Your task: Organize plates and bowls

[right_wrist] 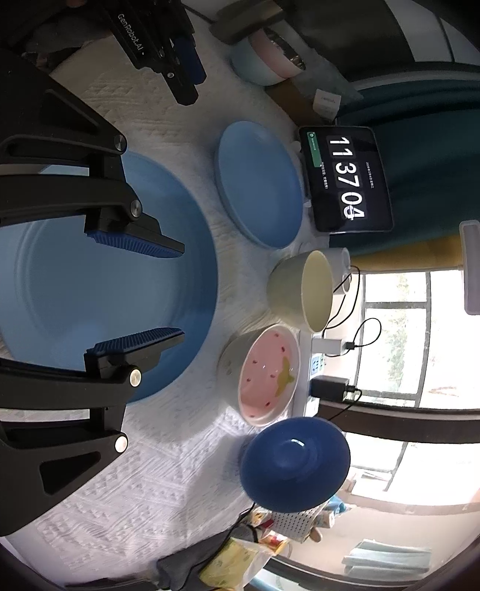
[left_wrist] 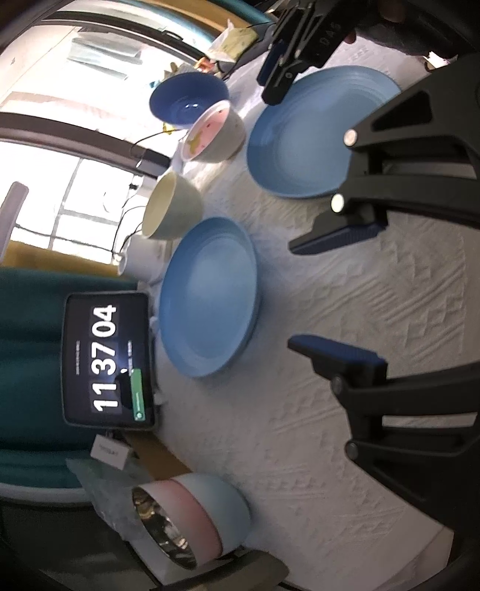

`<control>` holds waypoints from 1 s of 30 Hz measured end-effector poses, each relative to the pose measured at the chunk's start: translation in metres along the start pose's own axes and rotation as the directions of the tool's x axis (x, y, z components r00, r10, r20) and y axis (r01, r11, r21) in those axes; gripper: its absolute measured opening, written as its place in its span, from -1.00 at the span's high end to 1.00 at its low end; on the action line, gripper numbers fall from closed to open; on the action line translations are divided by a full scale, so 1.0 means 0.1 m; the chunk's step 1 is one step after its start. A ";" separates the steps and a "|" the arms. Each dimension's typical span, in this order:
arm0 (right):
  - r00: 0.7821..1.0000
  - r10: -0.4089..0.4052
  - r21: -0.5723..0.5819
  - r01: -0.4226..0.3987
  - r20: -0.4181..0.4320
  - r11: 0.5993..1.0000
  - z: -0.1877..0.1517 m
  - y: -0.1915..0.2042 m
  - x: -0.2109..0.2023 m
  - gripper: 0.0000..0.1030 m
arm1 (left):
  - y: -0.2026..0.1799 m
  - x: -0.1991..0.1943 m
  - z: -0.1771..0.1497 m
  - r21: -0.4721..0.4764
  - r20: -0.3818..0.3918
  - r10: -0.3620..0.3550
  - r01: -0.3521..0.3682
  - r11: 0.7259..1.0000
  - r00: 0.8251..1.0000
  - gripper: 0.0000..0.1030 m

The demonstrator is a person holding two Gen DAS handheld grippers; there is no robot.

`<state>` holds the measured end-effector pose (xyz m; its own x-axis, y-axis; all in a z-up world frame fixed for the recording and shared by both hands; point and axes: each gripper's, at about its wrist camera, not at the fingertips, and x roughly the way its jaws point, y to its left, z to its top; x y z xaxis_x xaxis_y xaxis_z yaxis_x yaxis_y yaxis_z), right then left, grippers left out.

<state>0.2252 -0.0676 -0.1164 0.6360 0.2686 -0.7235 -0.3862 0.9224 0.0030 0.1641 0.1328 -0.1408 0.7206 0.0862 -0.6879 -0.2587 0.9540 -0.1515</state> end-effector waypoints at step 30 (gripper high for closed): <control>0.996 0.088 -0.030 -0.088 0.004 0.996 0.61 0.29 0.66 0.02 | 0.56 0.39 0.51 -0.096 0.098 0.066 -0.056 0.994 0.993 0.09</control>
<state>0.2972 -0.0063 -0.1219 0.6021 0.3500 -0.7176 -0.4604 0.8865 0.0462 0.2111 0.2040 -0.1398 0.7615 0.1763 -0.6238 -0.3594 0.9157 -0.1799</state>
